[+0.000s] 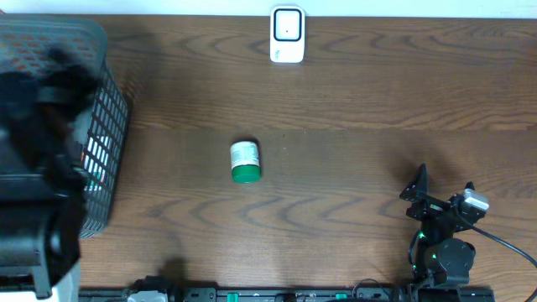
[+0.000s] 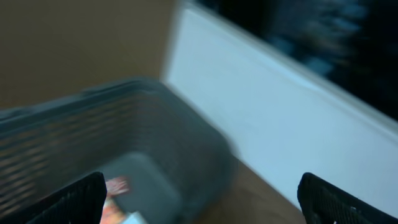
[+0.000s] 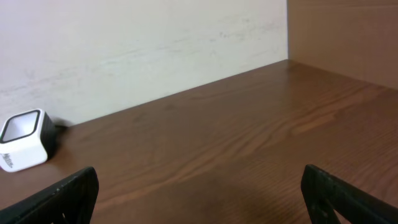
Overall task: Scan the item barcode
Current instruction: 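Return the left gripper into the basket and grasp the Kleenex pack, then carry the Kleenex pack out and set it beside the bottle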
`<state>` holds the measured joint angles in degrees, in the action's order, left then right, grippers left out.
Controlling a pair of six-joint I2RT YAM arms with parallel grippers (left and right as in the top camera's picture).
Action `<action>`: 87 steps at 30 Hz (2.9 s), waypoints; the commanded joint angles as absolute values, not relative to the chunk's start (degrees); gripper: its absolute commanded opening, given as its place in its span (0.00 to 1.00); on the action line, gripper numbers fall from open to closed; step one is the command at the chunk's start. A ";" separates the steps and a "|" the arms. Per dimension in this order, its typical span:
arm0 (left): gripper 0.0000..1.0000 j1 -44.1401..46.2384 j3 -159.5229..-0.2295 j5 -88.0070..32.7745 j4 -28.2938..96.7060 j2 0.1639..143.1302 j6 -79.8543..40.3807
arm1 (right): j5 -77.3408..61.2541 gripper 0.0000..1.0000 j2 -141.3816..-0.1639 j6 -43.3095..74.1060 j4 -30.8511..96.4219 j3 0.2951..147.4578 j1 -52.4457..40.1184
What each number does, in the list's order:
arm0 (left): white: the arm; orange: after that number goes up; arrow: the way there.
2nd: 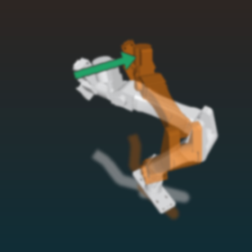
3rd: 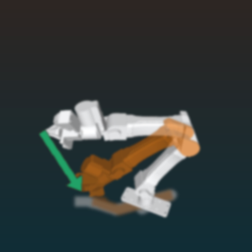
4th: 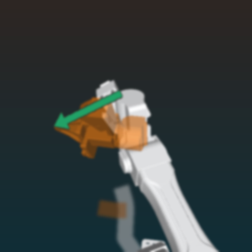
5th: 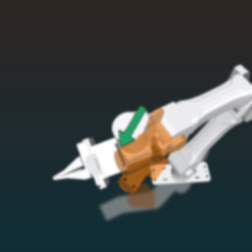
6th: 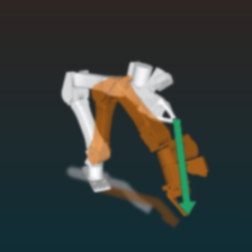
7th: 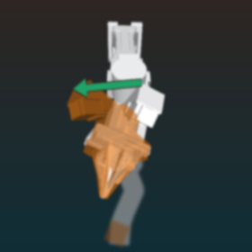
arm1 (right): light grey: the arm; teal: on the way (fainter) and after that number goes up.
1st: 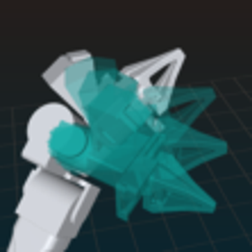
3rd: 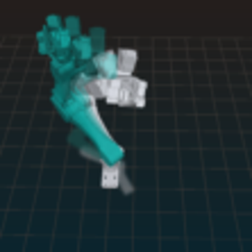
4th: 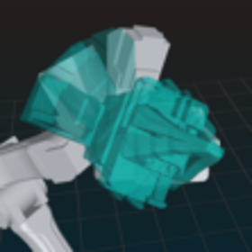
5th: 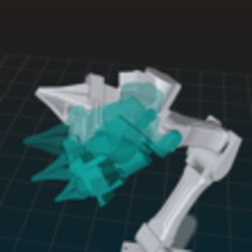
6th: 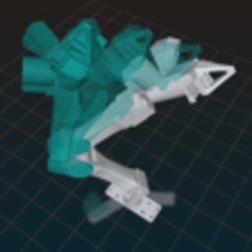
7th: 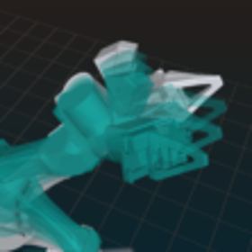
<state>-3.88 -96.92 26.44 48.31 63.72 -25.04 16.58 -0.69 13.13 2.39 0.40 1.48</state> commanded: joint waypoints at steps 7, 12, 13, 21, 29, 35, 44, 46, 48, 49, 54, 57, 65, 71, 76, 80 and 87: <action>0.98 -28.45 -95.59 17.23 60.75 82.50 -39.35 | 17.28 0.99 -0.38 12.58 2.70 0.32 1.89; 0.98 -29.82 -95.59 14.52 61.32 94.70 -40.01 | 17.28 0.99 -0.38 12.58 2.70 0.32 1.89; 0.98 -29.82 -95.59 14.52 61.47 96.68 -41.25 | 17.28 0.99 -0.38 12.58 2.70 0.32 1.89; 0.98 -29.82 -95.53 13.98 62.74 109.45 -55.48 | 17.28 0.99 -0.38 12.58 2.70 0.32 1.89; 0.98 -29.82 -95.48 13.85 61.87 119.39 -59.18 | 17.28 0.99 -0.38 12.58 2.70 0.32 1.89; 0.98 -29.82 -95.42 13.85 60.64 124.97 -59.94 | 17.28 0.99 -0.38 12.58 2.70 0.32 1.89; 0.67 -29.85 -95.15 13.74 60.34 127.59 -55.77 | 17.28 0.99 -0.38 12.58 2.70 0.32 1.89; 0.62 -29.85 -95.15 13.72 60.64 127.33 -54.89 | 17.28 0.99 -0.38 12.58 2.70 0.32 1.89; 0.56 -29.89 -95.15 13.74 61.41 126.82 -53.95 | 17.28 0.99 -0.38 12.58 2.70 0.32 1.89; 0.55 -29.98 -95.15 13.74 61.71 126.41 -53.54 | 17.28 0.99 -0.38 12.58 2.70 0.32 1.89; 0.47 -31.16 -95.61 13.72 64.23 120.84 -50.92 | 17.28 0.99 -0.38 12.58 2.70 0.32 1.89; 0.47 -32.49 -95.61 13.72 64.69 113.82 -48.84 | 17.28 0.99 -0.38 12.58 2.70 0.34 1.89; 0.47 -35.07 -95.61 11.31 63.88 87.44 -47.62 | 17.28 0.99 -0.38 12.58 2.70 0.32 1.89; 0.47 -30.94 -95.59 -8.21 61.25 71.53 -47.16 | 17.28 0.99 -0.38 12.58 2.70 0.32 1.89; 0.47 -14.76 -95.59 -17.12 56.66 65.30 -47.22 | 17.28 0.99 -0.38 12.58 2.70 0.32 1.89; 0.47 0.78 -95.18 -16.14 54.74 66.63 -47.20 | 17.28 0.99 -0.38 12.58 2.70 0.32 1.89; 0.47 24.60 -94.08 -3.36 54.04 78.78 -47.20 | 17.28 0.99 -0.38 12.58 2.70 0.34 1.89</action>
<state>16.08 -95.39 -10.11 53.91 71.75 -47.92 16.56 -0.69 13.13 2.39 0.40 1.48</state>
